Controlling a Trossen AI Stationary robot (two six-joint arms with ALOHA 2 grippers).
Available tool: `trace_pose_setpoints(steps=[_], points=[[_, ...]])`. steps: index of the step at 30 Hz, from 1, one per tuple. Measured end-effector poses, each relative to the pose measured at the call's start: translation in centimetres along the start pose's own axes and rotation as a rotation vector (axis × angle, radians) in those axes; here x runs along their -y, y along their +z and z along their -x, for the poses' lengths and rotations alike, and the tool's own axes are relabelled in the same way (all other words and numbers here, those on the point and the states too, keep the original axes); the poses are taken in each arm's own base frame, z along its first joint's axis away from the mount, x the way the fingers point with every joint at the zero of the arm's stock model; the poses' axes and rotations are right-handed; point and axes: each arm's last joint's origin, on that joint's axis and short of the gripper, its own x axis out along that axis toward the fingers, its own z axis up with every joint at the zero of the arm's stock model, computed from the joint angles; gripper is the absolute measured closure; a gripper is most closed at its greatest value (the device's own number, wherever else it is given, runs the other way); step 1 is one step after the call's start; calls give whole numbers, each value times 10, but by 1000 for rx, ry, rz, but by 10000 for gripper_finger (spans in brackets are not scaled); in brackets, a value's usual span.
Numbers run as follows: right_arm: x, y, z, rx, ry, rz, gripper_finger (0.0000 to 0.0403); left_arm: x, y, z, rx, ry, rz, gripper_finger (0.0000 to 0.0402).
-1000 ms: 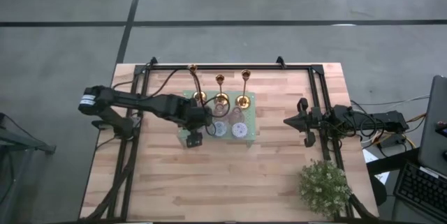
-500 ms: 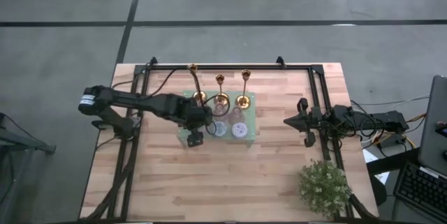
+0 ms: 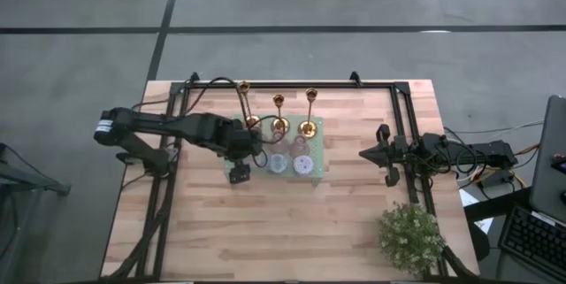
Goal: Pick & Place candle stick holders
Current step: Put the pink scented candle on the shelf aligned with the other scented candles, then return to Home Position
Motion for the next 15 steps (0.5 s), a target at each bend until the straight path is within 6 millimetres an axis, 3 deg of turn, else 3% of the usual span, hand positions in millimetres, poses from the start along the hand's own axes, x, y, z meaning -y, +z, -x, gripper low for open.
trace_pose_setpoints(steps=[5, 9, 15], points=[[0, 0, 0, 0, 0, 0, 394, -5, -10, 20, 31, -11, 44, 60], [0, 0, 0, 0, 0, 0, 394, -6, -34, 34, -11, -14, 123, 60], [0, 0, 0, 0, 0, 0, 394, -5, -77, 30, -51, -10, 230, 60]])
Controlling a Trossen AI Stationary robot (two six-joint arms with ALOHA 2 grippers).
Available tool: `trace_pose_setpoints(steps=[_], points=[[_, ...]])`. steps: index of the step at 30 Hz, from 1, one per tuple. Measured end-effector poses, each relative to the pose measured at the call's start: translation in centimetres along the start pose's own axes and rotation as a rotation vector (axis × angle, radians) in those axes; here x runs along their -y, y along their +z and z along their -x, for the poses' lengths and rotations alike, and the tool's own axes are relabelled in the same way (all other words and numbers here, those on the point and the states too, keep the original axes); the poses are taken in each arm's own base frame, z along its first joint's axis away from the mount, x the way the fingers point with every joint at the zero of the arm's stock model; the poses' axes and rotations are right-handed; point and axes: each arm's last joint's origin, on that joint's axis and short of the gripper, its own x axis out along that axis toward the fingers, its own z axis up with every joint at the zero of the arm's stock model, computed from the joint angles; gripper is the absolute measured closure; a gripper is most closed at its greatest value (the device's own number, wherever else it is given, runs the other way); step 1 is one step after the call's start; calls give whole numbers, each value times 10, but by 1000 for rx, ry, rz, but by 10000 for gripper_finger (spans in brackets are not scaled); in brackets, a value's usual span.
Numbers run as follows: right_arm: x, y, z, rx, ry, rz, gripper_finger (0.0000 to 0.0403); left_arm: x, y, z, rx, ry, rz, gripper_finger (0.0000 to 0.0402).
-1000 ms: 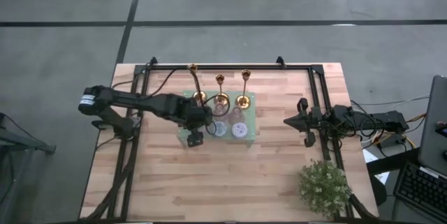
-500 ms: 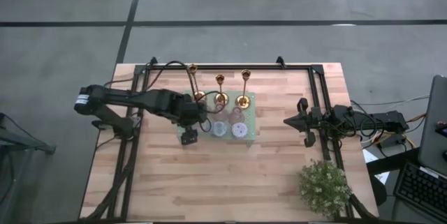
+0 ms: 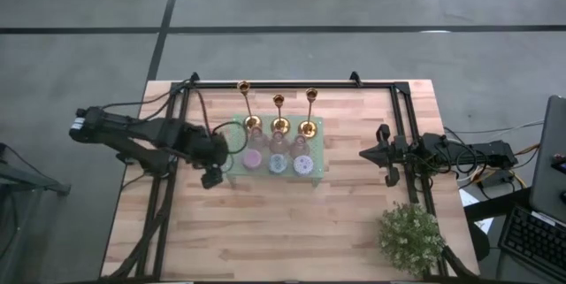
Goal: Pick & Place candle stick holders
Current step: Return to Home Position
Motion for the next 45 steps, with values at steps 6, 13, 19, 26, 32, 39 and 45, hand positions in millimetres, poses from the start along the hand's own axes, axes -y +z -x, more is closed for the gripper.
trace_pose_setpoints(steps=[6, 13, 19, 26, 32, 39, 45], points=[[0, 0, 0, 0, 0, 0, 394, -19, -41, -34, -36, 89, 71, 60], [0, 0, 0, 0, 0, 0, 394, -34, -73, -79, -48, 76, 25, 111], [0, 0, 0, 0, 0, 0, 394, -43, -91, -103, -18, 64, 7, 221], [0, 0, 0, 0, 0, 0, 394, -45, -95, -113, 169, -59, 58, 370], [0, 0, 0, 0, 0, 0, 394, -42, -83, -106, 567, -126, 33, 384], [0, 0, 0, 0, 0, 0, 394, -42, -85, -114, 754, -135, -57, 374], [0, 0, 0, 0, 0, 0, 394, -50, -98, -125, 720, -36, -210, 374]])
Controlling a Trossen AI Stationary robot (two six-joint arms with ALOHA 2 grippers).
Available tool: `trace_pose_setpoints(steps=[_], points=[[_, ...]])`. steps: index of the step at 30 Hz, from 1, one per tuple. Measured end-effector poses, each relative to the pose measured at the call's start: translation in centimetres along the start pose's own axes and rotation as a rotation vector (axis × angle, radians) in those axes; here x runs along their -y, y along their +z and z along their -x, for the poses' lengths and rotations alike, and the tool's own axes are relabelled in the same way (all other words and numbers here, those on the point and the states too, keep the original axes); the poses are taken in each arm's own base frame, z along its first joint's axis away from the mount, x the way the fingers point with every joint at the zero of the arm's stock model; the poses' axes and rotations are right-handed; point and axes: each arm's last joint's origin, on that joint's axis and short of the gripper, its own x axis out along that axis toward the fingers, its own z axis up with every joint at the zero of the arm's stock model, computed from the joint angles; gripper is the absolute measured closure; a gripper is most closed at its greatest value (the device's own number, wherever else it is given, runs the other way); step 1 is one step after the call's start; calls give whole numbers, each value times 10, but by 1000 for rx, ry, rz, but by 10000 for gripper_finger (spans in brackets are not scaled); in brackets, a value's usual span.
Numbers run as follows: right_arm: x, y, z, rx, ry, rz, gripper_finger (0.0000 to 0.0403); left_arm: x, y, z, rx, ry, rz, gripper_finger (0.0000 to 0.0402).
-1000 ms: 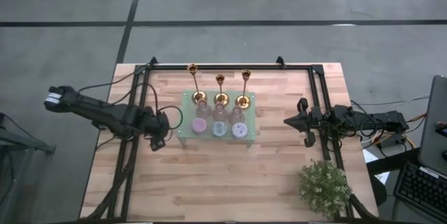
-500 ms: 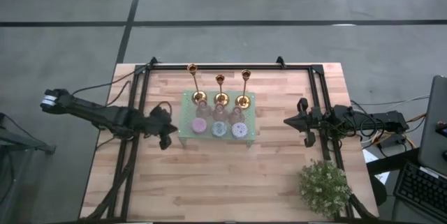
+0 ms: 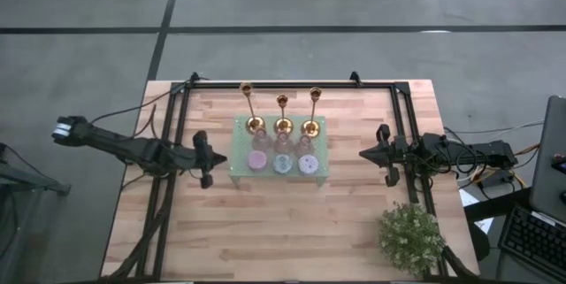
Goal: Pick & Place candle stick holders
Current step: Return to Home Position
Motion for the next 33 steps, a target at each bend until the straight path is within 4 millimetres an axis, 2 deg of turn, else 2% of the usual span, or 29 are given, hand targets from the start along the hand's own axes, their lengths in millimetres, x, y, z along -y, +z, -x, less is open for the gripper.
trace_pose_setpoints(steps=[3, 8, 20, 27, 29, 33], points=[[0, 0, 0, 0, 0, 0, 394, -3, -7, 4, -54, 16, 74, 374], [0, 0, 0, 0, 0, 0, 394, -5, -8, 11, -34, -14, 99, 374], [0, 0, 0, 0, 0, 0, 394, -15, -2, 34, 157, -58, 66, 374], [0, 0, 0, 0, 0, 0, 394, -19, 3, 47, 374, -107, 3, 374], [0, 0, 0, 0, 0, 0, 394, -18, 0, 45, 451, -122, -10, 374], [0, 0, 0, 0, 0, 0, 394, -13, -13, 28, 506, -113, -41, 374]])
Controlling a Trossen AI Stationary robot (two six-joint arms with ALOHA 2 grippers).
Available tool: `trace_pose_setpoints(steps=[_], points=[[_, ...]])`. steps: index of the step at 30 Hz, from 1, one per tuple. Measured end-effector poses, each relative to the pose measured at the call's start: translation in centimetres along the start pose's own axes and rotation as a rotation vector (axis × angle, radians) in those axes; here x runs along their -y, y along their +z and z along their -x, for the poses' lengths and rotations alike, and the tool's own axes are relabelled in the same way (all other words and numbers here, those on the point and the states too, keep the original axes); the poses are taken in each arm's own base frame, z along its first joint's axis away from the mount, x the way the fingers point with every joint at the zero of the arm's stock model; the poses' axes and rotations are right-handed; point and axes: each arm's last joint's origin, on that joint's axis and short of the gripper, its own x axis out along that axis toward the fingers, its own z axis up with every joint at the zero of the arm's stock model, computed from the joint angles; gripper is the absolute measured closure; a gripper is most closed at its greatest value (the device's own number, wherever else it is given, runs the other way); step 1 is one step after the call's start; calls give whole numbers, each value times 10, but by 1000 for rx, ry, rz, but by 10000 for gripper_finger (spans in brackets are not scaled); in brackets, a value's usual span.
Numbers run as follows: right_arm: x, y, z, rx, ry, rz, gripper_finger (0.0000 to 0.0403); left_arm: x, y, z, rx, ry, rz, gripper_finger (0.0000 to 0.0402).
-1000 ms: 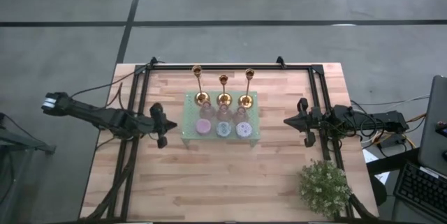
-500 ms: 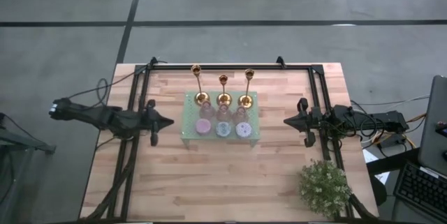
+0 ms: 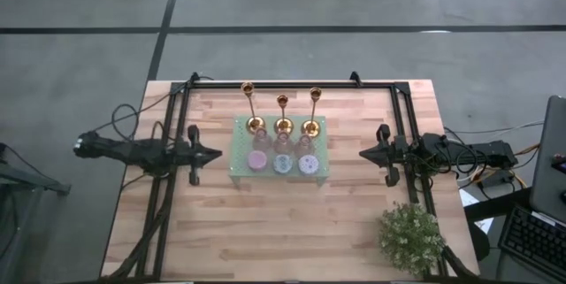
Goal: Pick & Place candle stick holders
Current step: Return to Home Position
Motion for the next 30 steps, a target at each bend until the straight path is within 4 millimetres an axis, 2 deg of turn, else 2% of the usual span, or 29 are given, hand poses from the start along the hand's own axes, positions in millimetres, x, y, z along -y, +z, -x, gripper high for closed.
trace_pose_setpoints(steps=[6, 30], points=[[0, 0, 0, -1, -1, 0, 394, 1, -6, -5, 75, 27, -19, 374], [0, -1, 0, -8, 8, 0, 394, 1, -10, -8, 39, 64, 4, 374]])
